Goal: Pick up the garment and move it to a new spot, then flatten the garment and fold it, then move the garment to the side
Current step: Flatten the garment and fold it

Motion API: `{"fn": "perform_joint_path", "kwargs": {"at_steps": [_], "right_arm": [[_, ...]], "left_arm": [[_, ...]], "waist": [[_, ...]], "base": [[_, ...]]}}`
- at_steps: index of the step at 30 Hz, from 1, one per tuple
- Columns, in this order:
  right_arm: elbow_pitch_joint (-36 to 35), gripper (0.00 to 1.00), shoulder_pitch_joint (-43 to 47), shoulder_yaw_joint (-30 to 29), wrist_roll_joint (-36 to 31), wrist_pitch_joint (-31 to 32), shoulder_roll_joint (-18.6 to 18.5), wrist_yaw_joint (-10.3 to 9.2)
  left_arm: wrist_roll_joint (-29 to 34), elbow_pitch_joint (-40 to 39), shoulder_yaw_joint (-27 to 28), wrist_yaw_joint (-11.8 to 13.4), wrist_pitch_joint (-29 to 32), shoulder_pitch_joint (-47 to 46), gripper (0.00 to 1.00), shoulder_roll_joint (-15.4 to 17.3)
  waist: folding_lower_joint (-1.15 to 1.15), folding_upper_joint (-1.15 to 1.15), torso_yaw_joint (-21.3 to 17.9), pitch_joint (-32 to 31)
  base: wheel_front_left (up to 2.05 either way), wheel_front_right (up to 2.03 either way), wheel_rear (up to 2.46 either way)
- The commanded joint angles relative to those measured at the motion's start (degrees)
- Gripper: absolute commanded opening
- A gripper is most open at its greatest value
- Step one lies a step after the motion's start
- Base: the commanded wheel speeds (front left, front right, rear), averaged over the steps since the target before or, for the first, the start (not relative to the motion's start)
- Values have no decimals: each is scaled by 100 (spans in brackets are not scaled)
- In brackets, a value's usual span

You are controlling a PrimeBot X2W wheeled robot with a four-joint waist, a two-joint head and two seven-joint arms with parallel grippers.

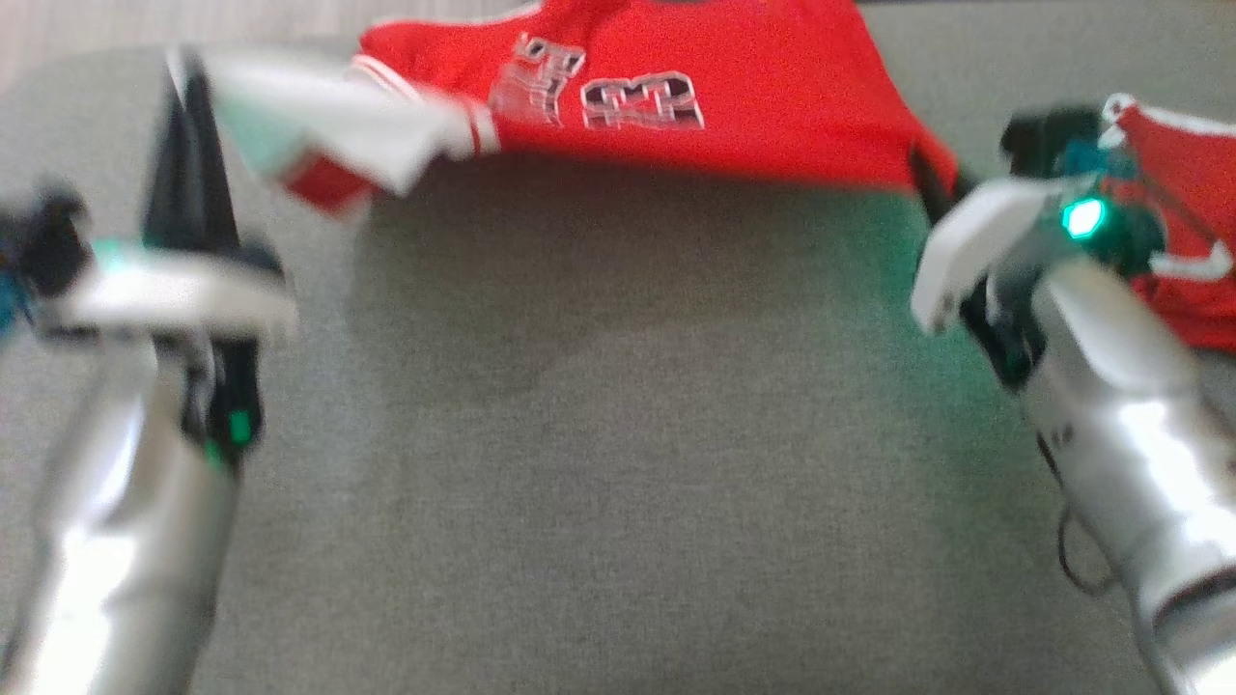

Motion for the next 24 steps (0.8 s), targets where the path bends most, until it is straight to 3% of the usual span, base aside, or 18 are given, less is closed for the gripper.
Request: {"fn": "perform_joint_path", "kwargs": {"at_steps": [1,12,17,24], "right_arm": [[-364,0,301,371,280,192,-187,-5],[-1789,0,1635,1636,1704,1045,-1323,-5],[-2127,0,2019,1894,2115,1297,-1634,-5],[-2586,0,2522,2122,2555,1689,-1940,-5]], "left_arm": [[-179,-317,80,10,-24,298,0,395],[-624,-1368,-608,9,172,2405,0,1067],[-686,-1848,-793,25,392,2944,0,1179],[-828,-2648,-889,234,753,3715,0,1452]], "waist": [[1,0,40,-291],[1,0,175,-990],[1,0,249,-1270],[1,0,243,-1612]], "base": [[0,0,0],[0,0,0],[0,0,0],[0,0,0]]}}
